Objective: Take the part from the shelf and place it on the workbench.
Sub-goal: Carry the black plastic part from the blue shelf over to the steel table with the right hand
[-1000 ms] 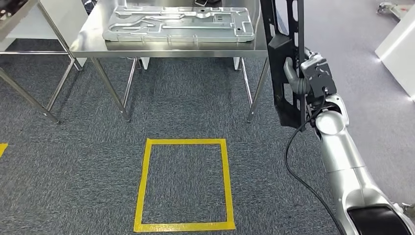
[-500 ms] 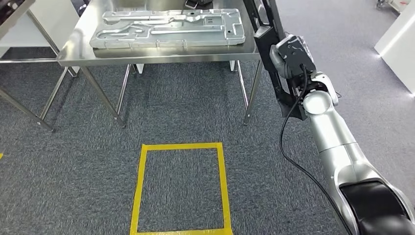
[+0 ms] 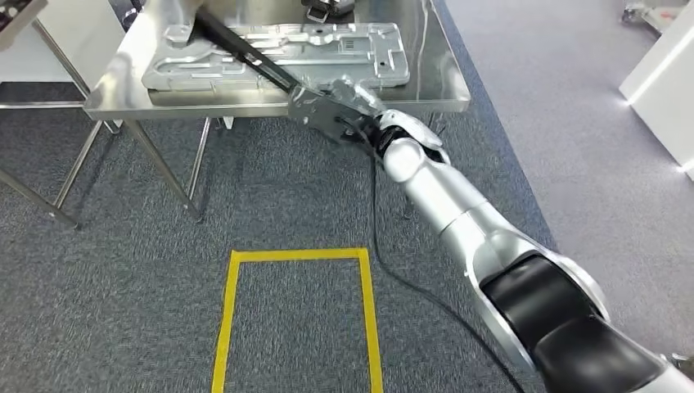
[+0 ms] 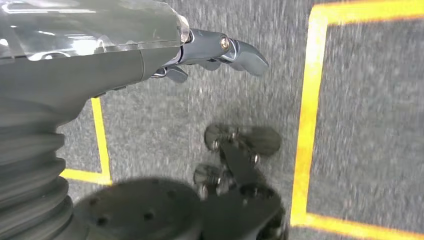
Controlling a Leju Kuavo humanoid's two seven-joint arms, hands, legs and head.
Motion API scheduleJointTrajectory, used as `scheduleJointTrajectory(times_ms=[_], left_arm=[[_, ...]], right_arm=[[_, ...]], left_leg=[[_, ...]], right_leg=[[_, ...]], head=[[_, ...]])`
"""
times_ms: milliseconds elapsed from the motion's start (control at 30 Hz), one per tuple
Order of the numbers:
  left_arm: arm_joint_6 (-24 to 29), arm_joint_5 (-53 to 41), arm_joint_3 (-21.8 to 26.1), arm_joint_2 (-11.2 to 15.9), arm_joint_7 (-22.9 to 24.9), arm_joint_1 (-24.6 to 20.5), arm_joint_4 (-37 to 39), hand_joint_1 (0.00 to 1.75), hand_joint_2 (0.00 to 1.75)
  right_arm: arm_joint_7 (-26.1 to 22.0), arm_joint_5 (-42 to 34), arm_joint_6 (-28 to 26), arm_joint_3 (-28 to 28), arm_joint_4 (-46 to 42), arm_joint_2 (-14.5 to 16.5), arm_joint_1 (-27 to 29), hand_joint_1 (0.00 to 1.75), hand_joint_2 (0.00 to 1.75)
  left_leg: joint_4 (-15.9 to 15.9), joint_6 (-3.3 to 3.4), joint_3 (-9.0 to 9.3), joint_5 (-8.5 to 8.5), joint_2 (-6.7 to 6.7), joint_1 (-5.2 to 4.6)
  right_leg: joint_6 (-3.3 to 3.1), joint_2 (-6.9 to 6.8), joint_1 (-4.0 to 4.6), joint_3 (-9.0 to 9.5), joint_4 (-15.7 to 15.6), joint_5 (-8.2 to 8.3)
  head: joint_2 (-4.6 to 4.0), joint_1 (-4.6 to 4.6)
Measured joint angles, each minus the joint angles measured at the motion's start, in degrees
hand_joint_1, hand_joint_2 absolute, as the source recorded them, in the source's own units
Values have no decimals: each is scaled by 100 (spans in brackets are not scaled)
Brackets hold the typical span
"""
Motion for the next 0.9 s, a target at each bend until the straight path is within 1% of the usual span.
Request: scheduleJointTrajectory(times_ms=[33, 100, 133, 167, 200, 233, 267, 300, 333, 367, 433, 467, 500, 533, 600, 633, 667, 700, 733, 767, 800, 833, 900], left_arm=[[4, -4, -10, 2, 15, -8, 0, 0, 175], [7, -19, -26, 3, 61, -20, 0, 0, 175], [4, -27, -31, 3, 87, -20, 0, 0, 175], [1, -36, -34, 2, 110, -14, 0, 0, 175], [-4, -45, -38, 1, 128, -6, 0, 0, 175], [-8, -50, -42, -1, 143, 3, 0, 0, 175], [-10, -55, -46, -5, 156, 7, 1, 0, 175], [-10, -60, -50, -9, 168, 3, 1, 0, 175], [-10, -63, -53, -12, 180, -6, 2, 0, 175], [-10, -67, -55, -17, 193, -14, 3, 0, 175], [-6, -68, -57, -21, 227, -19, 4, 0, 175], [-1, -68, -57, -24, 243, -18, 4, 0, 175], [4, -66, -57, -24, 255, -18, 4, 0, 175], [9, -63, -57, -25, 263, -19, 4, 0, 175], [19, -54, -57, -30, 272, -15, 4, 0, 175], [23, -48, -57, -32, 271, -6, 4, 0, 175], [27, -41, -56, -34, 265, 9, 4, 0, 175], [30, -35, -54, -34, 259, 25, 4, 0, 175], [31, -29, -52, -34, 253, 41, 4, 0, 175], [31, -21, -50, -40, 247, 55, 7, 0, 175], [31, -15, -49, -46, 243, 62, 9, 0, 175], [31, -7, -49, -53, 236, 63, 11, 0, 175], [31, 3, -49, -66, 225, 58, 15, 0, 175]], right_arm=[[9, -9, 146, 66, 29, 75, -41, 175, 175], [33, -42, 467, 204, 118, 245, -106, 175, 175], [46, -61, 652, 273, 174, 333, -116, 175, 175], [57, -74, 832, 342, 231, 415, -116, 175, 175], [64, -81, 997, 409, 278, 492, -115, 175, 175], [68, -83, 1134, 471, 311, 559, -117, 175, 175], [70, -83, 1260, 530, 338, 612, -134, 175, 175], [72, -82, 1375, 594, 361, 664, -160, 175, 175], [78, -79, 1480, 655, 380, 710, -183, 175, 175], [96, -70, 1577, 720, 401, 749, -201, 175, 175], [154, -19, 1720, 842, 432, 814, -209, 175, 175], [188, 16, 1763, 902, 446, 835, -221, 175, 175], [222, 56, 1788, 957, 455, 852, -242, 175, 175], [255, 92, 1801, 1015, 460, 869, -265, 175, 175], [329, 178, 1792, 1116, 462, 884, -287, 175, 175], [366, 210, 1771, 1152, 453, 875, -278, 175, 175], [403, 233, 1746, 1174, 427, 850, -267, 175, 175], [437, 243, 1716, 1185, 384, 817, -261, 175, 175], [466, 241, 1683, 1189, 329, 777, -264, 175, 175], [490, 233, 1639, 1188, 268, 728, -278, 175, 175], [509, 221, 1588, 1181, 207, 679, -302, 175, 175], [529, 210, 1532, 1164, 145, 623, -327, 175, 175], [563, 202, 1430, 1085, 4, 495, -367, 175, 175]], left_leg=[[-12, 12, 28, -13, -3, 5], [-10, 21, 62, -62, -12, 10], [-6, 12, 91, -94, -21, 14], [0, -2, 131, -132, -28, 21], [6, -18, 181, -173, -32, 26], [10, -38, 231, -216, -37, 31], [17, -60, 275, -254, -38, 30], [19, -87, 299, -286, -37, 28], [16, -119, 312, -312, -37, 26], [39, -157, 323, -314, -36, 22], [102, -224, 347, -338, -36, 31], [215, -245, 326, -374, -37, 40], [403, -261, 242, -461, -37, 52], [704, -274, 82, -590, -37, 65], [1435, -304, -363, -868, -36, 79], [1661, -322, -538, -926, -36, 89], [1687, -336, -621, -869, -35, 100], [1497, -348, -600, -689, -34, 115], [1139, -360, -491, -423, -33, 133], [761, -366, -369, -197, -36, 145], [453, -351, -267, -82, -36, 142], [266, -320, -210, -16, -39, 134], [194, -217, -186, -64, -44, 115]], right_leg=[[33, -15, -21, -174, 297, -120], [89, -26, -62, -610, 928, -346], [103, -32, -80, -756, 1081, -357], [103, -39, -92, -810, 1044, -257], [93, -48, -102, -767, 816, -53], [76, -60, -105, -652, 448, 226], [54, -70, -93, -531, 89, 422], [27, -77, -77, -432, -189, 521], [-6, -81, -56, -376, -346, 557], [-44, -79, -40, -353, -391, 510], [-121, -75, -46, -269, -434, 520], [-157, -76, -57, -218, -452, 509], [-186, -76, -64, -170, -466, 497], [-207, -75, -67, -139, -476, 482], [-227, -64, -61, -94, -472, 430], [-221, -55, -59, -60, -469, 398], [-209, -47, -60, -19, -463, 360], [-192, -40, -66, 28, -453, 319], [-168, -34, -74, 78, -441, 273], [-137, -31, -77, 119, -428, 226], [-101, -25, -77, 135, -415, 190], [-62, -20, -72, 139, -409, 163], [16, -14, -55, 141, -391, 139]], head=[[0, 2], [0, 1], [0, 2], [0, 2], [0, 1], [0, 2], [0, 1], [0, 1], [0, 1], [0, -1], [0, -1], [0, -2], [0, -2], [0, -2], [0, -2], [0, -2], [0, -3], [0, -3], [0, -3], [0, -3], [0, -2], [0, -2], [0, -2]])
